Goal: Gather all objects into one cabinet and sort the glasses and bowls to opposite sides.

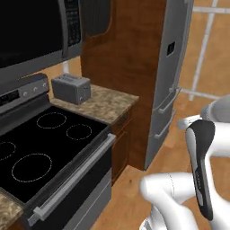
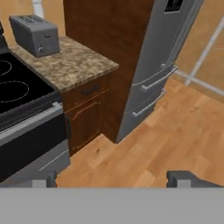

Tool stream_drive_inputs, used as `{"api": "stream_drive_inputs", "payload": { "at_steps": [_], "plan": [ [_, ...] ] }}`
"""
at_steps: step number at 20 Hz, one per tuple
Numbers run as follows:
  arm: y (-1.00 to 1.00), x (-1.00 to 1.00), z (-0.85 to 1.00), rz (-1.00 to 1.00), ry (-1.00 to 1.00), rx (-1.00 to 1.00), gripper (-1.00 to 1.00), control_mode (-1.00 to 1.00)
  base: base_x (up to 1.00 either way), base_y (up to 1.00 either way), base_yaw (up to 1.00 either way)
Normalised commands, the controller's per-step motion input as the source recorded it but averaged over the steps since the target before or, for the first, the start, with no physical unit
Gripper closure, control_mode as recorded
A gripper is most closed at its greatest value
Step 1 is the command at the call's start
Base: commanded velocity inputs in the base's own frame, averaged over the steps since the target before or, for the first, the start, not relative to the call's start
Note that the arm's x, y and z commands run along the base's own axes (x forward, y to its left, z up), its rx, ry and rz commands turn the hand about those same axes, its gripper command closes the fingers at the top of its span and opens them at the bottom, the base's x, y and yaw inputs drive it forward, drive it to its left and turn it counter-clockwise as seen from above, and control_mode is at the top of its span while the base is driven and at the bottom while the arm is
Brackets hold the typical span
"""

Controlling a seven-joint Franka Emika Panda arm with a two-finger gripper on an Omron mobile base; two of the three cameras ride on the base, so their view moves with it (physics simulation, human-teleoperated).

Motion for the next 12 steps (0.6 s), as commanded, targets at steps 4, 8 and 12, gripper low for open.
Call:
{"api": "stream_drive_inputs", "payload": {
  "at_steps": [4, 8, 12],
  "plan": [
    [0.0, 0.0, 0.0, 0.0, 0.0, 0.0, -1.0, 1.0, 0.0, -0.54, -0.67],
    [0.0, 0.0, 0.0, 0.0, 0.0, 0.0, -1.0, 1.0, 0.0, -0.52, -0.68],
    [0.0, 0.0, 0.0, 0.0, 0.0, 0.0, -1.0, 1.0, 0.0, -0.49, -0.7]
  ]
}}
